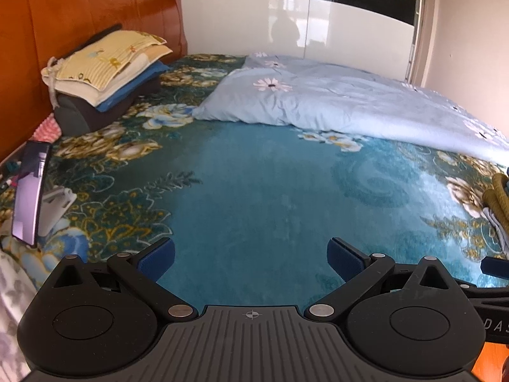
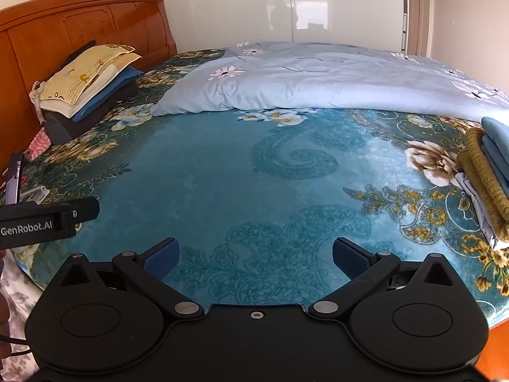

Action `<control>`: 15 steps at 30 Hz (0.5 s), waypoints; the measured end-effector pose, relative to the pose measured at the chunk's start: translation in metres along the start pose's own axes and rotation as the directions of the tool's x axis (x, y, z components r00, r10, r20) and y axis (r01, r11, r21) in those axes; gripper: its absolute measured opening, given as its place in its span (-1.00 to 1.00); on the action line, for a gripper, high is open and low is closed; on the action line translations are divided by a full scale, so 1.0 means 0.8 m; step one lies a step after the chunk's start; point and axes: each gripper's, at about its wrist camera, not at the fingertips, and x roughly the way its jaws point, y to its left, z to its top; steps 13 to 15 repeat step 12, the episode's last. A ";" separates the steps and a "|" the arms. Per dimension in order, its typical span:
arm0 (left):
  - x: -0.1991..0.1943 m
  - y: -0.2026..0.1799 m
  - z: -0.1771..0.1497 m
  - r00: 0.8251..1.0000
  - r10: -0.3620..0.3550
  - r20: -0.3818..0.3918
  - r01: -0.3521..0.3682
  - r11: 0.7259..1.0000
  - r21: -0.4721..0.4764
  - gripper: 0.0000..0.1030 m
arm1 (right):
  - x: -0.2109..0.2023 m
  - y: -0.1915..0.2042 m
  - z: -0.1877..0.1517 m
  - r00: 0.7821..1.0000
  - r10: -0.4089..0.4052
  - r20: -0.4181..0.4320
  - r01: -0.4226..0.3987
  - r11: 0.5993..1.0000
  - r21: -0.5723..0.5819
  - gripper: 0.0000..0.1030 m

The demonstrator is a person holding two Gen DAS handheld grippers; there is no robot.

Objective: Fold clothes

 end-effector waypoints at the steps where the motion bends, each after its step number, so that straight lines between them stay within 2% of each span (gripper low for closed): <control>1: 0.000 -0.001 0.000 1.000 0.000 0.000 0.000 1.000 0.001 1.00 | 0.000 -0.001 0.000 1.000 -0.002 -0.002 0.002 1.000 0.002 0.98; 15: -0.003 -0.009 -0.007 1.000 0.026 0.012 -0.026 1.000 0.009 1.00 | 0.001 -0.006 -0.004 1.000 -0.005 -0.015 0.006 1.000 0.009 0.98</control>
